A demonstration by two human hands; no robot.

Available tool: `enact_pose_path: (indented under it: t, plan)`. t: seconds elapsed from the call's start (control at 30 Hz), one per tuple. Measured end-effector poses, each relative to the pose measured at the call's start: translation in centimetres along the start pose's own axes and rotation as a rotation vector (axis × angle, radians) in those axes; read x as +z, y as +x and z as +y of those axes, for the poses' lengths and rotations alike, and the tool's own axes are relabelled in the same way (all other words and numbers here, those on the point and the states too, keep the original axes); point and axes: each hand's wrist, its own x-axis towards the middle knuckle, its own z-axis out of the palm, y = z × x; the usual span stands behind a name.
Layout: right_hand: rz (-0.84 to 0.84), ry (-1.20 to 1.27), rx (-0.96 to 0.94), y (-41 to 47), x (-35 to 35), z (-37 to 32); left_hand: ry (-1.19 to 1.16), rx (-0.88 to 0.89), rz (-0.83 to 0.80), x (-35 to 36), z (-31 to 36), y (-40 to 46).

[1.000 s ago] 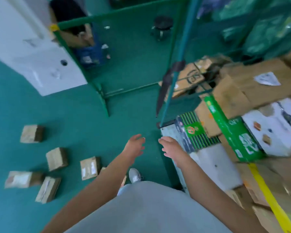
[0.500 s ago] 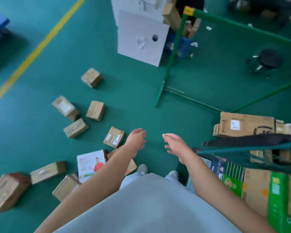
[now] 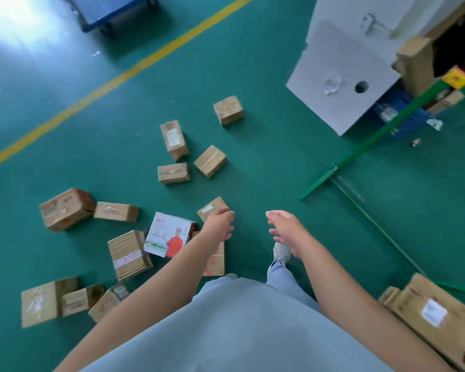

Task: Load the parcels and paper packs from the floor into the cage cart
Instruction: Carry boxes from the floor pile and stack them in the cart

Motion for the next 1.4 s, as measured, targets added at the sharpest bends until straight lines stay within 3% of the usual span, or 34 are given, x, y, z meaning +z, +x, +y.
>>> enact_pose_path:
  t: [0.37,0.6,1.1,1.4]
  plan:
    - [-0.193,-0.191,-0.104,4.8,-3.9,-9.7,-0.241,-0.035,0.202,4.1,5.1,-0.3]
    - [-0.212,-0.278,-0.083,7.4,-4.5,-13.7,-0.365,-0.060,0.238,3.8,8.0,2.0]
    - [-0.309,-0.551,-0.125,17.0,4.1,-28.2,-0.591,-0.057,0.282,-2.0,16.6,10.7]
    - [-0.433,-0.653,-0.117,13.4,4.4,-23.5,-0.793,-0.069,0.373,1.1,11.6,6.2]
